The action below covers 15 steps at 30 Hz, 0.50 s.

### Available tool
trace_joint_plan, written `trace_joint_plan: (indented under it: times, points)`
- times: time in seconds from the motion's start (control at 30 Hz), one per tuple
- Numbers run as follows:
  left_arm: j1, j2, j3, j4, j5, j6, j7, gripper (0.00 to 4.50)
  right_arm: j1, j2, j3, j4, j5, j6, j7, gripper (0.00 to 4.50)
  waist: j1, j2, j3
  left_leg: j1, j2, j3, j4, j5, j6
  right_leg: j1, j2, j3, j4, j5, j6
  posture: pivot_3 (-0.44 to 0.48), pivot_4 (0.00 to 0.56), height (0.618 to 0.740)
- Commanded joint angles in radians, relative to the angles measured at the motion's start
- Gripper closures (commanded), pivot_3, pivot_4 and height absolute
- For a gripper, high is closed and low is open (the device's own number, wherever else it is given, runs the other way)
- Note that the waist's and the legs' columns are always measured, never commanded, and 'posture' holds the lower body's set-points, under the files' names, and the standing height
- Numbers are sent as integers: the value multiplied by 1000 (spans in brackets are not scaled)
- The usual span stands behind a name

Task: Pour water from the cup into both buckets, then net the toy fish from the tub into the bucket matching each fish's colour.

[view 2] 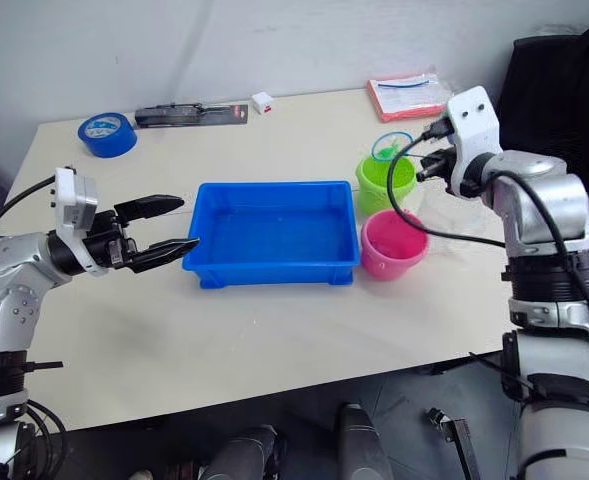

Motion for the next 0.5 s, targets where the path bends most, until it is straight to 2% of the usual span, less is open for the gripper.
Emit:
trace_joint_plan:
  times: [0.03, 0.27, 0.5]
  points:
    - [0, 10, 17, -25, -1, -12, -7, 0, 21, -65, 57, -61, -102, -138, 8, 3706, 0, 0, 0, 0, 0, 0, 0, 0, 0, 0, 0, 0, 0, 0, 0, 0, 150, 740]
    - [-13, 4, -1, -13, 8, -15, -16, 0, 91, -167, 203, -88, -344, -389, -10, 3706, 1, 0, 0, 0, 0, 0, 0, 0, 0, 0, 0, 0, 0, 0, 0, 0, 150, 740]
    - [-23, 4, -15, -2, 9, -13, -25, 0, 154, -194, 239, -126, -511, -563, -48, 3706, 0, 0, 0, 0, 0, 1, 0, 0, 0, 0, 1, 0, 0, 0, 0, 0, 150, 740]
